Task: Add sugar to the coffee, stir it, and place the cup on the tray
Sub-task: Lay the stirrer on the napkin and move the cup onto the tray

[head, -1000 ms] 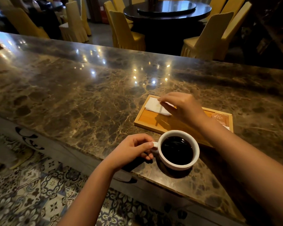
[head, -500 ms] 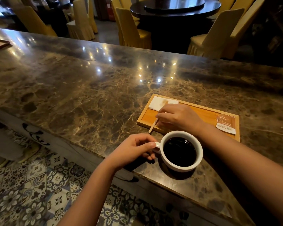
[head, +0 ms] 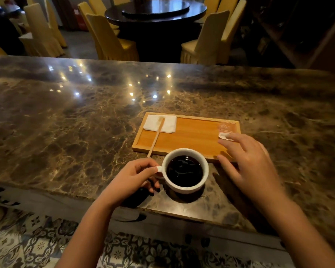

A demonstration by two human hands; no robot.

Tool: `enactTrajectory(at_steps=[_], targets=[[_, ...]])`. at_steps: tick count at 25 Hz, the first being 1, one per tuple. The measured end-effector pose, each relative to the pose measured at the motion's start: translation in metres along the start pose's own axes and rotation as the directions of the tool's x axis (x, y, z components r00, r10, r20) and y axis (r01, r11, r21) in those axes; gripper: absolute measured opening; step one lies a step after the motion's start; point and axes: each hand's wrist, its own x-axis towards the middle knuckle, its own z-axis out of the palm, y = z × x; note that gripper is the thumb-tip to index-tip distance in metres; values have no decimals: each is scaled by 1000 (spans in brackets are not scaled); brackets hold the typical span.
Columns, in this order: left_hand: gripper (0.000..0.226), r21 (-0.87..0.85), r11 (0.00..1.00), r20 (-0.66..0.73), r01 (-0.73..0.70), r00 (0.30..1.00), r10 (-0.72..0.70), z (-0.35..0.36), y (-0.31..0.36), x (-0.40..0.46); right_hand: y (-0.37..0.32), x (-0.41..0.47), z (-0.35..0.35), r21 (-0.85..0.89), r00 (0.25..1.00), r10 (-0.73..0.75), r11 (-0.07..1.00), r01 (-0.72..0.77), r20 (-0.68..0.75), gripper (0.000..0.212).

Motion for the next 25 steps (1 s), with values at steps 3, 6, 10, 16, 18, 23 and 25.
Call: enactTrajectory(at_steps=[3,6,10,16,18,23,25], targets=[[32,97,995,22,-27,999,25,-1,3,1,1,-44,0,-83,967,255,964,-252,28,51],[32,108,994,58,-30,998,24,-1,3,3,0,-67,5,-166,887,445,891,-423,127,61],[30,76,996,90,-48,995,41,2,0,5,1,-75,13,-210,855,490,866,-455,168,63],[30,31,997,-10,-69,998,70,13,-1,1,0,-74,14,-205,857,498,860,-467,135,62],[31,30,996,-26,-78,997,79,16,2,-1,0,-75,14,-206,854,501,858,-470,138,63],[30,-35,994,-19,-106,994,105,8,27,5,0,-75,14,-198,858,500,859,-473,118,62],[33,-82,990,21,-118,993,120,2,42,15,0,-76,14,-194,859,499,859,-473,114,61]])
